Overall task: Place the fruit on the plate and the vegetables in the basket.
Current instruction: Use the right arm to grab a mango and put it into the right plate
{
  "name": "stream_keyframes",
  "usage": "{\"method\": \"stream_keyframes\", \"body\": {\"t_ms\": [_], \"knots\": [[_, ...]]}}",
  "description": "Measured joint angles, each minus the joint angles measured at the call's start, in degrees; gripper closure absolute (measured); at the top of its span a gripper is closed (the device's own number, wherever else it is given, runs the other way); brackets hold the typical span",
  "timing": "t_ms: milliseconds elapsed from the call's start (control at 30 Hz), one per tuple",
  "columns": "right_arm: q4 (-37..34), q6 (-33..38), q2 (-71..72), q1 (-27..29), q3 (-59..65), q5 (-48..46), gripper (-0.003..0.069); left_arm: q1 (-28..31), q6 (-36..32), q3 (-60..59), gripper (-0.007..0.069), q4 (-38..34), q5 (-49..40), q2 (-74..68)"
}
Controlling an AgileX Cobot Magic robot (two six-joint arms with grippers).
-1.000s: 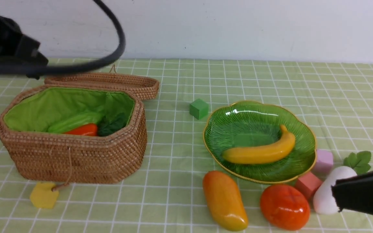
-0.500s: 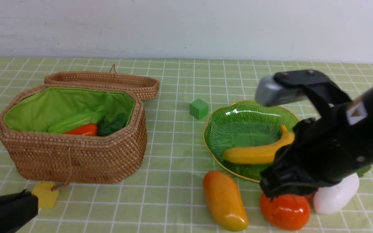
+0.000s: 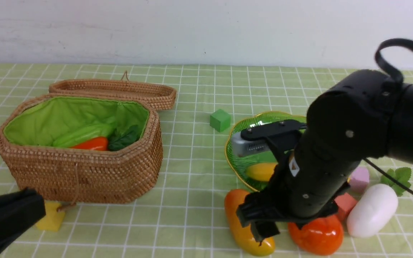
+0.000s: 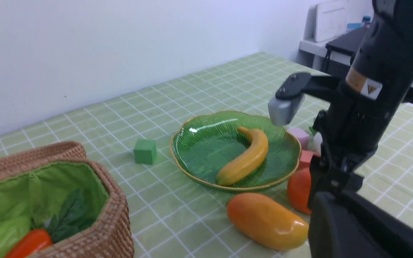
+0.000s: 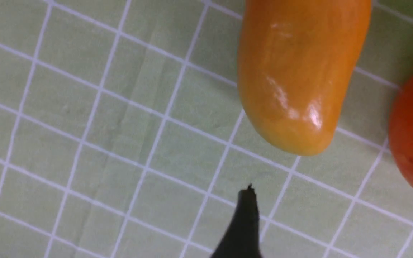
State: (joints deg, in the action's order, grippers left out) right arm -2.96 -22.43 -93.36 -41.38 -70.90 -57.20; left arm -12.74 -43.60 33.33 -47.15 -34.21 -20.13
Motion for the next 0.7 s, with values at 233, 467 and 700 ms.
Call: {"method": "stream_keyframes", "body": {"t_ms": [233, 467, 700], "knots": [[-0.01, 0.0, -5.4, 0.0, -0.12, 7.23, -0.0006, 0.0, 0.0, 0.0, 0.0638, -0.03, 1.46, 0.0], [1.83, -0.41, -10.38, 0.0, -0.16, 10.18, 0.0051, 0.0, 0.0, 0.0, 0.0638, -0.03, -1.75, 0.0], [2.07, -0.43, -12.71, 0.0, -0.24, 12.29, 0.0086, 0.0, 0.0, 0.0, 0.0638, -0.03, -2.15, 0.0]]}}
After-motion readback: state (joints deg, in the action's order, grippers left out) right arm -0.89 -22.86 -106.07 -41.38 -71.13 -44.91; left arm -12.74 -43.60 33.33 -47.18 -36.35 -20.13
